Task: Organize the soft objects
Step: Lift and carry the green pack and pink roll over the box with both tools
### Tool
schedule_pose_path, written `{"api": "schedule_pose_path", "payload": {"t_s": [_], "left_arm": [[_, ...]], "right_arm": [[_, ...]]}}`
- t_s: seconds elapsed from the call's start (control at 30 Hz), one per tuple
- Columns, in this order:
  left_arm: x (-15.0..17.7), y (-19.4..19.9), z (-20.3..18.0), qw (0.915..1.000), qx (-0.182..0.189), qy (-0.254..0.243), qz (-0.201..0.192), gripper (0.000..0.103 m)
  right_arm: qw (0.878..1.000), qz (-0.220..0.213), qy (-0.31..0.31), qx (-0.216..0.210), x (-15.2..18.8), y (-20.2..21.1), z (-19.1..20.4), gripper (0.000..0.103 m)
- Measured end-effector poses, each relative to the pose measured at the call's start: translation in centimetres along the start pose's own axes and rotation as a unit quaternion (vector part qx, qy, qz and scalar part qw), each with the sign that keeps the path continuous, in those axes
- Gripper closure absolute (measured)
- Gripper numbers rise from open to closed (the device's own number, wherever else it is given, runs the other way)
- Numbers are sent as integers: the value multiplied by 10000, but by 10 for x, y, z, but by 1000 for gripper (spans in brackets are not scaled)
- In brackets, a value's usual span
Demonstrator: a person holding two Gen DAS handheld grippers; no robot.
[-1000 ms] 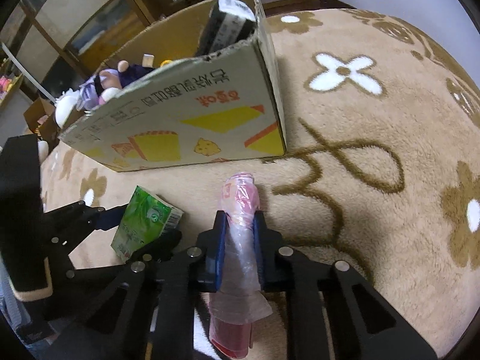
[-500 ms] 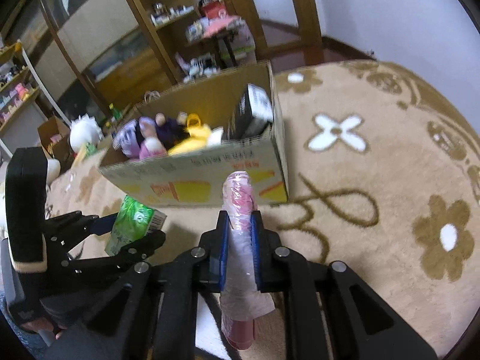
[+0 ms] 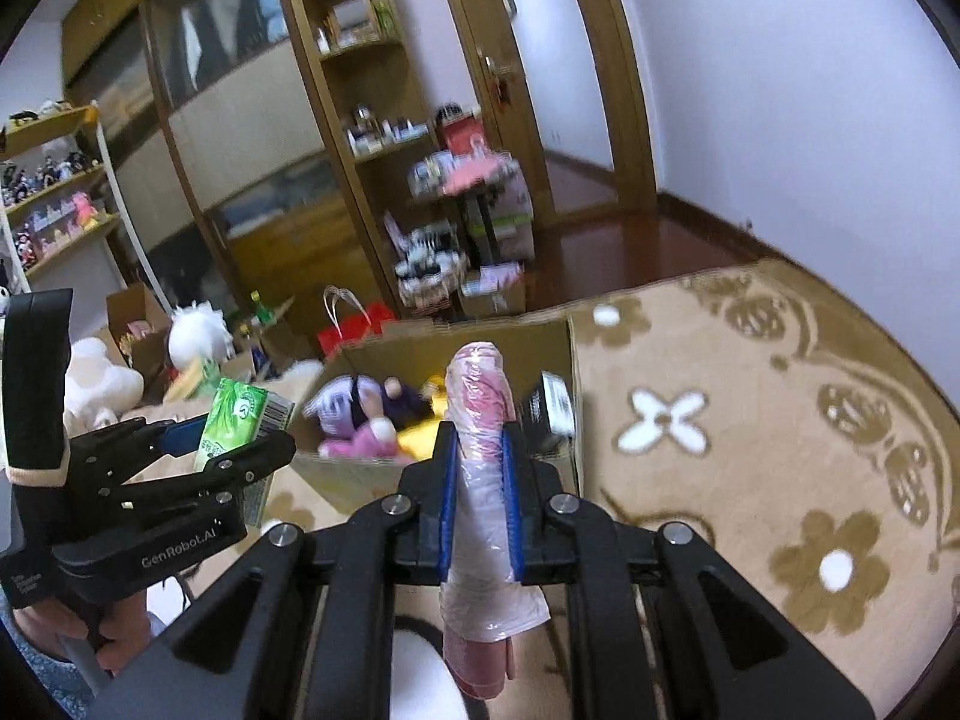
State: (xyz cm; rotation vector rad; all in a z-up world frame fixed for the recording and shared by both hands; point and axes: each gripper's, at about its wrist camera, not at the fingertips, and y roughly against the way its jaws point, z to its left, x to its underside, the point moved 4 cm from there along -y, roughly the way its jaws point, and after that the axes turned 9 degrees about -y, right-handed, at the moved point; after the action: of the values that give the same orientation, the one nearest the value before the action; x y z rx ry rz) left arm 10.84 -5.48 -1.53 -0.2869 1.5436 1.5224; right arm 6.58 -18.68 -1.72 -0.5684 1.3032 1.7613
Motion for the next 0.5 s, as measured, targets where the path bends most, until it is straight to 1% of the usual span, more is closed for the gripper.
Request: {"api": "schedule_pose_path", "payload": {"t_s": [0.13,0.23,0.3,0.5], "left_arm": [[-14,4,10,9996,-153,84,-220,52],[-25,3,17,9989,-234,154,-369,52],[-32,1,20,9983,-316,175,-456,52],[-48,-11,29,9968,-366,292,-645,52]], "right_arm": [[9995,-283,95,-118,-19,9,10,89],[9987,-440,209,-160,-32,8,16,89],[9982,-496,293,-173,-39,4,19,89],[9963,-603,557,-245,-54,-11,29,89]]}}
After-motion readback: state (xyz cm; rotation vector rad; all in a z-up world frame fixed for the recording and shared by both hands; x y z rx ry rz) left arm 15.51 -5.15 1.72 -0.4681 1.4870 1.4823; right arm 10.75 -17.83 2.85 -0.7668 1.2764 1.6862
